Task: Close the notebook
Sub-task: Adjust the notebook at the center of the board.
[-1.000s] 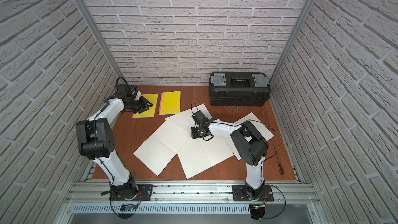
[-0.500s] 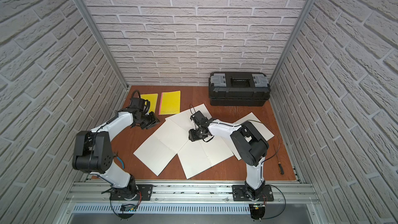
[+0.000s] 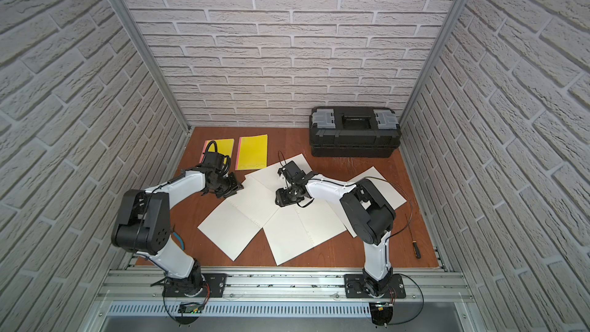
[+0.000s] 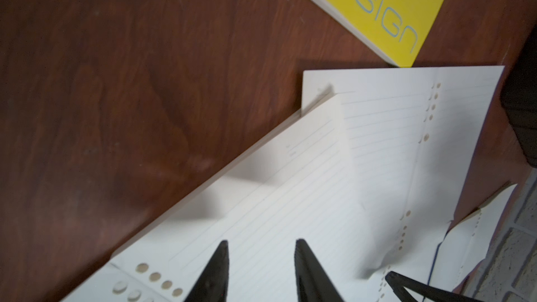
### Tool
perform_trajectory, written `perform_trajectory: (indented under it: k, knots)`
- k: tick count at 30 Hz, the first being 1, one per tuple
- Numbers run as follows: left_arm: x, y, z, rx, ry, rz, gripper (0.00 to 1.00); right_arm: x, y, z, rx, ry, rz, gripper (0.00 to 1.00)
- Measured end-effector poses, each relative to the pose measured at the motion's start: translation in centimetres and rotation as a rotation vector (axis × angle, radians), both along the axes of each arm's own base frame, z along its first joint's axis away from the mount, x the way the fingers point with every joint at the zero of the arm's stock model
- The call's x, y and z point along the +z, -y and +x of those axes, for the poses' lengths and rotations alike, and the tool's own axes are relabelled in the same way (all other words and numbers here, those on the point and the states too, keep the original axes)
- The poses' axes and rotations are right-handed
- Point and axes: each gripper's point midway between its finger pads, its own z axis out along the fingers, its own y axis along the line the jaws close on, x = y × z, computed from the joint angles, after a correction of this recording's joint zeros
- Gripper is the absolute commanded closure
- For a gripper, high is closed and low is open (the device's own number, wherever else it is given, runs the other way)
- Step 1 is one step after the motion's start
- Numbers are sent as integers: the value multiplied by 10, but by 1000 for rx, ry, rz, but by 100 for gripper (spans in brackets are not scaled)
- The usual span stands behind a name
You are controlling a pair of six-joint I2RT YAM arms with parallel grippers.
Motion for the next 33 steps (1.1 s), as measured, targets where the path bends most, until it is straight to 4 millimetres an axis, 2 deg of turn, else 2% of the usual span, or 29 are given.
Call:
perform_trajectory:
  k: [10,18,33]
  knots:
    - [-16,0,-2,-1,-31,5,62,-10,-7,5,7,-29,-6,52]
    - [-17,-4,3,11,-32,-1,62,-10,-9,6,9,-32,-4,52]
    - [-17,-13,23,24,-26,-43,65,-11,-18,14,15,-37,10,52]
